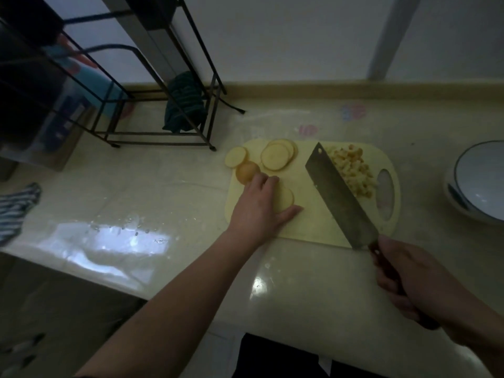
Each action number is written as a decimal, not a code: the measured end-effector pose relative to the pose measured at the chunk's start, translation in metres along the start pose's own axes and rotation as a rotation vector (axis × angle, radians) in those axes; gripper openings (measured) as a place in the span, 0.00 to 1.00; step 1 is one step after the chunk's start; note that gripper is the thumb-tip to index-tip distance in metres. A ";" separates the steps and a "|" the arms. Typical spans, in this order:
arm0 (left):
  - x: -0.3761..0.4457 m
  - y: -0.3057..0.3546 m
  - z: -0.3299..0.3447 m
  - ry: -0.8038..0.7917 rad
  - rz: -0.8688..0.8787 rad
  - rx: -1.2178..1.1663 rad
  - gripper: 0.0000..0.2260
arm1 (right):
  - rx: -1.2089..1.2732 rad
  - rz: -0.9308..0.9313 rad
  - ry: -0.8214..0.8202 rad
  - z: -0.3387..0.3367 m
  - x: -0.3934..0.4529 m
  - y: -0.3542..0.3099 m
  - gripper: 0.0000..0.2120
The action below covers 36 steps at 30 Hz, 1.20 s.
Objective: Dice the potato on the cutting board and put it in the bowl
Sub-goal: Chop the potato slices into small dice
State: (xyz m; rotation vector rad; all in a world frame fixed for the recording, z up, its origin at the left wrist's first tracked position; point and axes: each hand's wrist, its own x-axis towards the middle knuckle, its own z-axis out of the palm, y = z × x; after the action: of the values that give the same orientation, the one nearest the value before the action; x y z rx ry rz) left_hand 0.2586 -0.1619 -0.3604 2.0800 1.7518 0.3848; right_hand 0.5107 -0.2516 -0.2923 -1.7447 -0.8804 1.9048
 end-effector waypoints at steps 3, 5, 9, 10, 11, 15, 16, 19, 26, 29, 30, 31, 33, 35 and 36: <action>-0.010 0.006 -0.001 -0.076 -0.043 -0.075 0.34 | -0.062 -0.071 0.019 0.014 -0.002 0.004 0.22; -0.014 0.008 -0.001 -0.113 -0.038 -0.097 0.32 | -0.123 -0.095 0.044 0.020 0.001 0.007 0.23; -0.008 0.016 0.001 -0.109 -0.014 -0.039 0.31 | -0.323 -0.219 0.127 0.026 0.007 0.014 0.28; -0.006 0.018 0.002 -0.111 -0.009 -0.022 0.32 | -0.362 -0.242 0.146 0.028 0.008 0.016 0.27; -0.005 0.019 0.003 -0.110 -0.004 -0.015 0.32 | -0.379 -0.255 0.157 0.030 0.009 0.018 0.27; -0.009 0.020 0.007 -0.085 0.010 -0.005 0.31 | -0.410 -0.256 0.150 0.030 0.011 0.018 0.28; -0.010 0.021 0.008 -0.077 0.014 0.002 0.31 | -0.421 -0.241 0.144 0.028 0.011 0.015 0.28; -0.013 0.026 0.010 -0.078 0.048 0.021 0.28 | -0.429 -0.174 0.124 0.020 0.011 0.008 0.28; -0.021 0.046 0.015 -0.075 -0.046 0.051 0.27 | -0.478 -0.126 0.018 0.008 0.010 -0.008 0.29; -0.021 0.052 0.017 -0.065 -0.089 0.062 0.27 | -0.537 -0.132 0.004 0.003 0.012 -0.010 0.31; -0.020 0.053 0.018 -0.060 -0.101 0.071 0.26 | -0.550 -0.141 -0.002 0.002 0.014 -0.010 0.32; -0.021 0.054 0.019 -0.052 -0.112 0.081 0.26 | -0.557 -0.149 -0.009 0.001 0.015 -0.010 0.32; -0.022 0.056 0.022 -0.034 -0.133 0.092 0.26 | -0.561 -0.160 -0.022 -0.001 0.018 -0.009 0.30; -0.028 0.060 0.026 -0.014 -0.142 0.093 0.25 | -0.573 -0.184 -0.032 -0.002 0.019 -0.008 0.27; -0.031 0.062 0.028 -0.006 -0.140 0.100 0.25 | -0.582 -0.196 -0.037 -0.003 0.018 -0.008 0.26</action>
State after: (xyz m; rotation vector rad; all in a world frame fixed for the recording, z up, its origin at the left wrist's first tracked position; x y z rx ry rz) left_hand 0.3197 -0.2041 -0.3556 2.0066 1.9361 0.2544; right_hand 0.5100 -0.2333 -0.3004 -1.8355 -1.6808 1.6557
